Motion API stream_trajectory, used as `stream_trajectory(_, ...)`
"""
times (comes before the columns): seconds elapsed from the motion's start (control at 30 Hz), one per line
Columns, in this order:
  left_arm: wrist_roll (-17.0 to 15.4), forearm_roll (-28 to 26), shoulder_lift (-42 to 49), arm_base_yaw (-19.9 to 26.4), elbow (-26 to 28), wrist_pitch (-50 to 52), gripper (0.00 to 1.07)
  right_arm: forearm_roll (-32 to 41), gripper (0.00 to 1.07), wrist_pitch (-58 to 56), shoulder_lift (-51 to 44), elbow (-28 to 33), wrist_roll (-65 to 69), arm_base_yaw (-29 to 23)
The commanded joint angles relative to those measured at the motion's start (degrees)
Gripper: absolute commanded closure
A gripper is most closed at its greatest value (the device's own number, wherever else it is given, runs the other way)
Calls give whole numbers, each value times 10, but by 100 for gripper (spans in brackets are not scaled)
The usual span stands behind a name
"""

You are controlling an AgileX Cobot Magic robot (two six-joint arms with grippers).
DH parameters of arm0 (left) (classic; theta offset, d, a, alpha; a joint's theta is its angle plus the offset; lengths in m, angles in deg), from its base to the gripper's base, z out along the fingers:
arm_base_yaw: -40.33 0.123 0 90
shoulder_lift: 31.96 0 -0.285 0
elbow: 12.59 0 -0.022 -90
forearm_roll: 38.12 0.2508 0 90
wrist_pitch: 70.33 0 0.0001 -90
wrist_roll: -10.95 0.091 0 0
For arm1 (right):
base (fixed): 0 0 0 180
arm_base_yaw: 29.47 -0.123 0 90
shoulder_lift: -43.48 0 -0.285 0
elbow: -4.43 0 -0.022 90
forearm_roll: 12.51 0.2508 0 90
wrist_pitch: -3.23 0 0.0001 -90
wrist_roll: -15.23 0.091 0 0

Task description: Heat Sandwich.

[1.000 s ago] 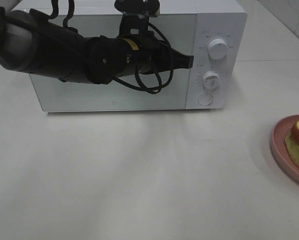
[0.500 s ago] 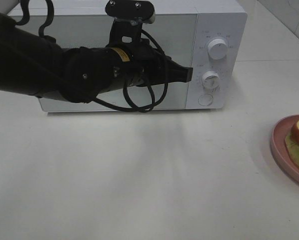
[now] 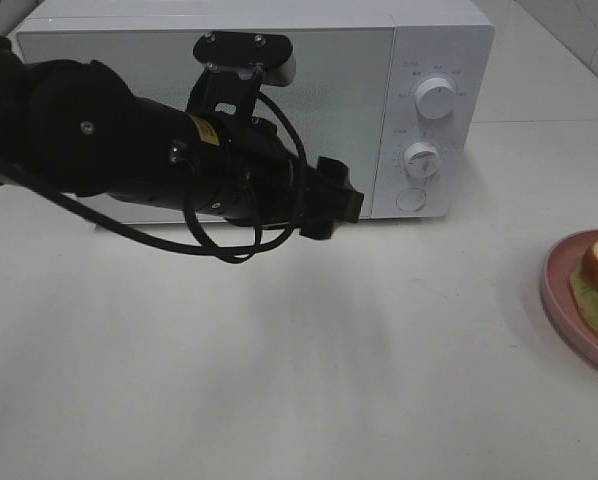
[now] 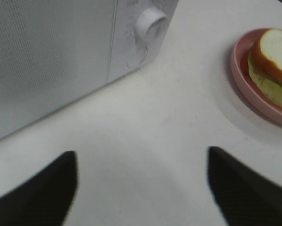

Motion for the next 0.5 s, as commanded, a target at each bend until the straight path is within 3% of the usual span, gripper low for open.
stream_trajectory(0.03,-7,3,24,-3,-1,-63,4,-2,31,6,-15,2,-6,5)
stream_trajectory(0.37,3,52,89,0,-1,-244,5,-2,31,6,-15,2,-6,5)
stream_trajectory(0.5,-8,74,111,15,-1,-320,5,-2,31,6,-15,2,-6,5)
